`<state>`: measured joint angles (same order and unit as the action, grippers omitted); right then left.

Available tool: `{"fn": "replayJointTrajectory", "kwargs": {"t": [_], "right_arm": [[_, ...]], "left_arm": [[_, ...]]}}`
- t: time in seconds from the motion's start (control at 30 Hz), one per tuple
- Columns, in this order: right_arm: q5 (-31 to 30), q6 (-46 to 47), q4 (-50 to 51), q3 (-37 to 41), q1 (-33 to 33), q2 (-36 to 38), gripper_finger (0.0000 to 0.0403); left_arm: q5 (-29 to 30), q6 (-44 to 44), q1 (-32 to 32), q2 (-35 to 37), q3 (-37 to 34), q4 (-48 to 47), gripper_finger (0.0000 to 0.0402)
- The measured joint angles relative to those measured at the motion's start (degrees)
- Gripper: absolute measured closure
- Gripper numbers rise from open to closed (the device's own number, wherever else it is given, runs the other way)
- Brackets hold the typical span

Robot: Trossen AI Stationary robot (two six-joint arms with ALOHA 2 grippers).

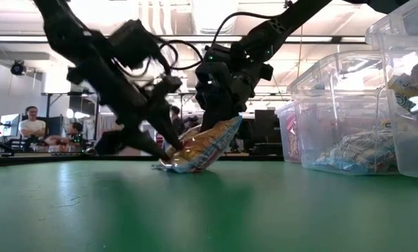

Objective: Sort Maruchan noodles
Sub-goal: Put the center blue noodle pack into the middle transparent bin

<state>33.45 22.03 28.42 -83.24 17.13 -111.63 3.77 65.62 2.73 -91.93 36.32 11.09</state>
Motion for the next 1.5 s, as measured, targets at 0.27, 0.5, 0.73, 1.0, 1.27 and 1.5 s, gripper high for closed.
{"fn": "replayJointTrajectory", "kwargs": {"t": [0.27,0.5,0.73,1.0,1.27,1.5], "right_arm": [[0.1,-2.9,2.1,0.0,0.9,0.3,0.0296],[0.0,-4.2,2.4,0.0,1.0,0.4,0.0296],[0.5,-5.0,2.9,0.0,1.0,0.6,0.0322],[2.2,-5.1,2.8,0.0,1.3,1.0,0.0373],[6.7,-5.1,4.2,0.0,2.7,4.8,0.0385],[8.6,-4.8,7.9,0.0,4.4,10.7,0.0385]], "left_arm": [[6.8,-4.8,0.0,13.6,0.1,-14.9,0.0272],[10.3,-2.3,0.0,18.9,-0.5,-23.6,0.0272],[10.3,-1.7,-0.1,18.9,-0.6,-24.3,0.0272],[10.3,-1.6,-0.1,19.0,-0.6,-27.7,0.0272],[10.3,-1.6,-0.1,19.0,-0.6,-29.5,0.0272],[10.3,-1.7,-0.1,19.0,-0.6,-31.2,0.0272]]}}
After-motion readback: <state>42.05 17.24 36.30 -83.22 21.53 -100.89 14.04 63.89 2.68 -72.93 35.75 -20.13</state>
